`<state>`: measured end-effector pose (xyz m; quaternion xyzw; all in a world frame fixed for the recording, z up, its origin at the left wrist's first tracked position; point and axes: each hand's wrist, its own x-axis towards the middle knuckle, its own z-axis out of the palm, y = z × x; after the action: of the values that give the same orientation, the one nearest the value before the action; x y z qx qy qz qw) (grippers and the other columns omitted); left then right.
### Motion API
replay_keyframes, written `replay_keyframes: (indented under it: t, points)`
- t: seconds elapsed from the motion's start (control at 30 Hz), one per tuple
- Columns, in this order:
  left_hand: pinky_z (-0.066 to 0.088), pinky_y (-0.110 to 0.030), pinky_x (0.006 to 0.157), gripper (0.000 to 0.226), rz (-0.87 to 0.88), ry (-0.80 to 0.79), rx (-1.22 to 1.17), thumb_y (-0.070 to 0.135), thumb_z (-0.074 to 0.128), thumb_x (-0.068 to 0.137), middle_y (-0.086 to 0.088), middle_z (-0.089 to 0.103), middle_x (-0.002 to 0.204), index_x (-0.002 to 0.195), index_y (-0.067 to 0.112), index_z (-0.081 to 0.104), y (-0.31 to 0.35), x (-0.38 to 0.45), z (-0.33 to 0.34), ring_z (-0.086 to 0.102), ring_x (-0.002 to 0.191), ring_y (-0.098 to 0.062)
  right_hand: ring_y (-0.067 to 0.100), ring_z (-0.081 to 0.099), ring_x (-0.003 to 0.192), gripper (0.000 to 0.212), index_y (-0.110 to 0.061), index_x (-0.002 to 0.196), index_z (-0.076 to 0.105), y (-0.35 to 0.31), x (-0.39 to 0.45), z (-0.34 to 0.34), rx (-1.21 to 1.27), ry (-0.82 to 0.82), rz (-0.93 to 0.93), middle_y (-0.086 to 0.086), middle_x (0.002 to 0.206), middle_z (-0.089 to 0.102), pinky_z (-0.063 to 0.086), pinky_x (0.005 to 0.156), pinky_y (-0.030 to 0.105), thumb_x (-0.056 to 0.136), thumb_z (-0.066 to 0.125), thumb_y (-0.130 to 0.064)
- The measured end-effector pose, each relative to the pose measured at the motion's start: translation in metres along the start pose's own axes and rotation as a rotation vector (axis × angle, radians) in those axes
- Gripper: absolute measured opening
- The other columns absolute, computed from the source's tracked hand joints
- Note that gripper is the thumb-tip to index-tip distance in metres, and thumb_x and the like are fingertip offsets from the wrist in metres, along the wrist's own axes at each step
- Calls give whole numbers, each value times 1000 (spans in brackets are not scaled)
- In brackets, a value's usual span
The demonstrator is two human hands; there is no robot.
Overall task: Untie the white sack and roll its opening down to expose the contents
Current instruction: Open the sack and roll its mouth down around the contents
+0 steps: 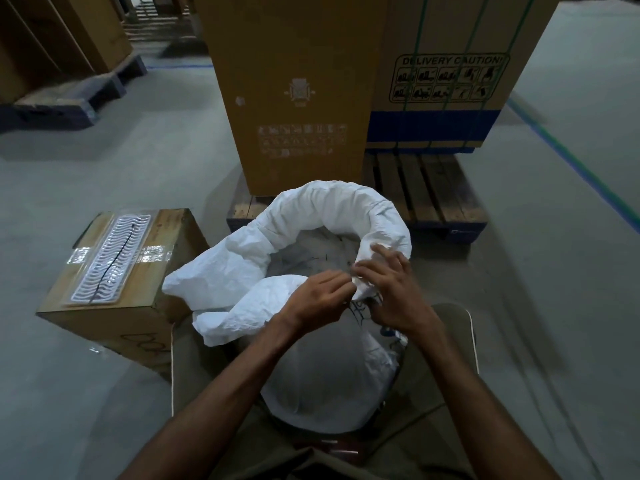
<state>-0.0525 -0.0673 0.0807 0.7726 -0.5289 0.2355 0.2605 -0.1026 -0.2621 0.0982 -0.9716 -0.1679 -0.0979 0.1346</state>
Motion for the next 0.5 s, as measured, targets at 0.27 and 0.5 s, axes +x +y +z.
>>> replay_keyframes:
  t: [0.27, 0.5]
  points:
    - [50, -30, 92, 75, -510, -348, -24, 46, 79, 66, -1, 54, 130, 131, 23, 52, -23, -40, -37, 51, 115, -19, 29, 55, 73, 29, -16, 70, 59, 1, 11, 5, -193, 371, 87, 0, 71, 61, 37, 68, 40, 46, 70, -29]
    - [48, -36, 47, 26, -420, -153, 74, 14, 75, 69, 4, 57, 72, 80, 20, 51, -30, -53, -41, 55, 59, -20, 29, 43, 126, 68, -25, 113, 53, -18, 14, -9, -148, -97, 53, -3, 122, 54, 27, 103, 54, 53, 70, -53]
